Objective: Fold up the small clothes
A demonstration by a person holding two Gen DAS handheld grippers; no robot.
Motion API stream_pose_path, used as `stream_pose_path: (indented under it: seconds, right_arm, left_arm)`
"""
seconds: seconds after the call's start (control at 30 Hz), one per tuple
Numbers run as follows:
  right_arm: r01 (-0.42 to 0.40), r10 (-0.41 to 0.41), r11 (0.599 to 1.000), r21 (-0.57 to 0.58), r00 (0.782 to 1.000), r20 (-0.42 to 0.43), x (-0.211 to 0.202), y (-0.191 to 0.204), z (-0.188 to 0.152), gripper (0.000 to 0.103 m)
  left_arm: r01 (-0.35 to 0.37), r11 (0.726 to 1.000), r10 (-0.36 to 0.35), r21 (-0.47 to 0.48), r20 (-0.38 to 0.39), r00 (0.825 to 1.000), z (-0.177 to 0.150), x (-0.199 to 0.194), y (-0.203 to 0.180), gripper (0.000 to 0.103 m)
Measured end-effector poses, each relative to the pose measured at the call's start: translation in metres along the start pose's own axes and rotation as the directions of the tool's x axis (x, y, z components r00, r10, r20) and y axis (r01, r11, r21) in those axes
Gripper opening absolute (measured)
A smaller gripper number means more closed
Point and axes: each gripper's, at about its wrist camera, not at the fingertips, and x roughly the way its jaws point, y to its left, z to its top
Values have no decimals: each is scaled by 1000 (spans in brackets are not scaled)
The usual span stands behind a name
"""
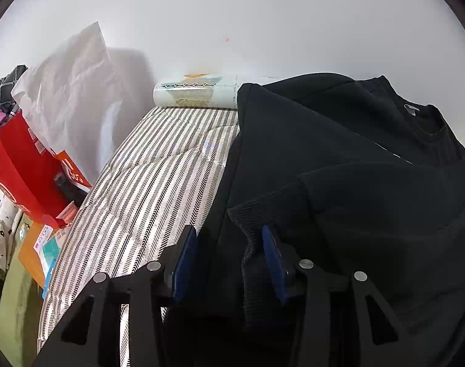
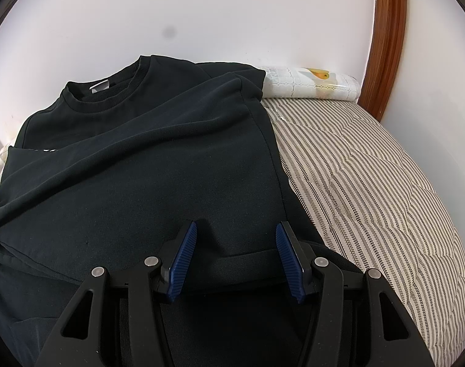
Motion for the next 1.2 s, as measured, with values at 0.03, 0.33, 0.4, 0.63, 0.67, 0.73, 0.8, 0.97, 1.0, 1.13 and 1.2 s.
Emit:
stream_pose_path:
  seconds: [0.03, 0.33, 0.4, 0.63, 0.67, 0.73, 0.8, 0.97, 1.0, 1.13, 1.2]
  right_arm:
    - [0, 0, 1000, 0, 1000, 0, 0, 0, 0, 54]
    - [1, -1, 1000, 1, 1000, 0, 0, 1, 0, 54]
    - [0, 0, 1000, 1, 1000, 0, 0, 0, 0, 54]
    - [4, -4, 1000, -1, 1000, 0, 0, 1, 0, 54]
    - [6, -6, 1000, -2, 1000, 0, 0, 1, 0, 54]
    - [4, -4, 1000, -1, 1000, 0, 0, 0, 0, 54]
    - [4, -4, 1000, -1, 1000, 0, 0, 0, 0, 54]
    - [5, -5, 1000, 0, 1000, 0, 1, 0, 0, 54]
    - [5, -5, 1000, -1, 1000, 0, 1, 0, 0, 54]
    - [7, -7, 1000, 1, 1000, 1, 1, 0, -1, 54]
    - [7, -7, 1000, 3, 1000, 1, 0, 1, -1, 54]
  left_arm:
    - [0, 1000, 0, -1, 0, 1000, 0, 0, 0, 43]
    - [-1, 1000, 1, 1, 0, 1000, 0, 0, 0, 43]
    - [-1, 1000, 1, 1, 0, 1000, 1, 0, 0, 43]
    - [1, 1000, -1, 0, -1, 1000, 1, 1, 0, 43]
    - [2, 1000, -2, -1, -1, 1000, 1, 1, 1, 43]
    - [3, 1000, -3, -1, -1, 1000, 1, 1, 0, 43]
    - [1, 1000, -1, 0, -1, 1000, 1, 1, 0, 43]
    - [5, 1000, -5, -3, -2, 1000, 1, 1, 0, 43]
    - [5, 1000, -5, -3, -2, 1000, 1, 1, 1, 43]
    - [5, 1000, -5, -4, -3, 1000, 1, 1, 1, 43]
    - [8, 1000, -8, -6, -3, 1000, 1, 0, 1, 43]
